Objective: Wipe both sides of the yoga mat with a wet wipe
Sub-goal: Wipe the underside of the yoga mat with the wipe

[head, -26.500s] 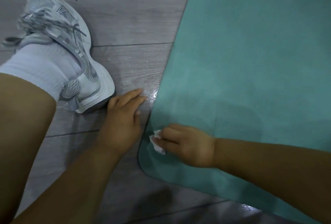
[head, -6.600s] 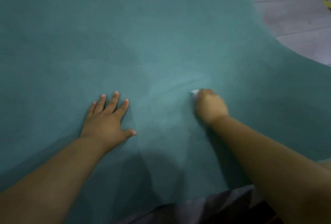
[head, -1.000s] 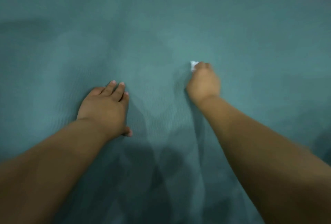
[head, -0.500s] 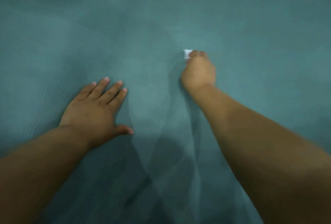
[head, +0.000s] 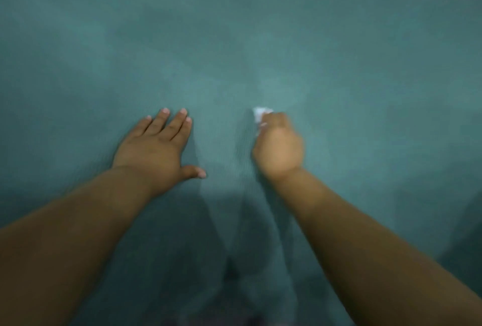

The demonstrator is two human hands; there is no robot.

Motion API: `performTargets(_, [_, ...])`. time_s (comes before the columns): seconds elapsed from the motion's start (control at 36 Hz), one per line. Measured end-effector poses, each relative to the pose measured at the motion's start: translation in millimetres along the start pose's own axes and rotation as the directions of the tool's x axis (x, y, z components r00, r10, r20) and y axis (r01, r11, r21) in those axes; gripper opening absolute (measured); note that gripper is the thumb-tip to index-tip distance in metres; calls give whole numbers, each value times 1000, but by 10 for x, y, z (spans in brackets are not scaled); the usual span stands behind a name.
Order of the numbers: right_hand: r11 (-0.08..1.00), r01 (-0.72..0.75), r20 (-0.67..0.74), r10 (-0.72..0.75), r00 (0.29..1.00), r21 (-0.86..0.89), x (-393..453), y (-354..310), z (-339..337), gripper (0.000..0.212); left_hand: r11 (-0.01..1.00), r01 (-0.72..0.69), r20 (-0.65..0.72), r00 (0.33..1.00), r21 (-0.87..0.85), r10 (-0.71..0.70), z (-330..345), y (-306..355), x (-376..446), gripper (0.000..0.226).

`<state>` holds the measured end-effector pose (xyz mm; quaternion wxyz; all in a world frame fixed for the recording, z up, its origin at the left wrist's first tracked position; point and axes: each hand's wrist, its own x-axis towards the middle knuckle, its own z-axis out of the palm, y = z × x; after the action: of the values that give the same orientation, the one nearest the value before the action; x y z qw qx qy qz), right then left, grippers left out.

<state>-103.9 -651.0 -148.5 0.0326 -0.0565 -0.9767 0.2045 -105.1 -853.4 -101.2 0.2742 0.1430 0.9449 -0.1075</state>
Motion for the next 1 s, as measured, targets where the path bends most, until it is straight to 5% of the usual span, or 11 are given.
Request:
performTargets(0.11, [887,461,99,-462,881,37,-803,-329,47,36,999,-15,16,1000,34,14,8,37,-39,94])
performTargets(0.19, [815,579,151,-575,804,20,-856,-59,-101,33,998,-42,31,999,52,41,57,35,-162,88])
performTargets(0.31, [968,182,106,-166,980,-174,-521,393,-327,31,993,-75,67,995,88,70,104,7,-340,89])
performTargets(0.42, [946,-320,76,323,943,-50,-574,198,-297,35,987,-94,119,990,134,78,127,40,-507,93])
performTargets(0.53, [996,14,157,-28,987,89,-1326,-528,-26,40,979,-113,136,987,171,90,175,56,-697,92])
performTargets(0.61, [938,346,197,-345,918,31,-1666,-516,5,41,975,-115,143,986,190,89,230,39,-812,90])
performTargets(0.67, [910,413,200,-411,889,31,-1615,-296,-94,38,975,-114,142,986,189,88,258,33,-869,88])
performTargets(0.81, [986,26,160,1,987,-162,-1242,505,-415,43,971,-114,148,986,210,83,305,58,-1008,83])
performTargets(0.89, [928,-350,80,362,929,-132,-1190,525,-449,38,971,-109,159,984,212,75,332,102,-1082,79])
performTargets(0.94, [927,-369,114,375,920,-67,-1351,160,-270,42,975,-101,159,985,200,69,352,126,-1120,78])
performTargets(1.0, [984,-175,214,165,963,28,-1685,-348,-64,43,975,-100,159,985,197,69,359,135,-1150,77])
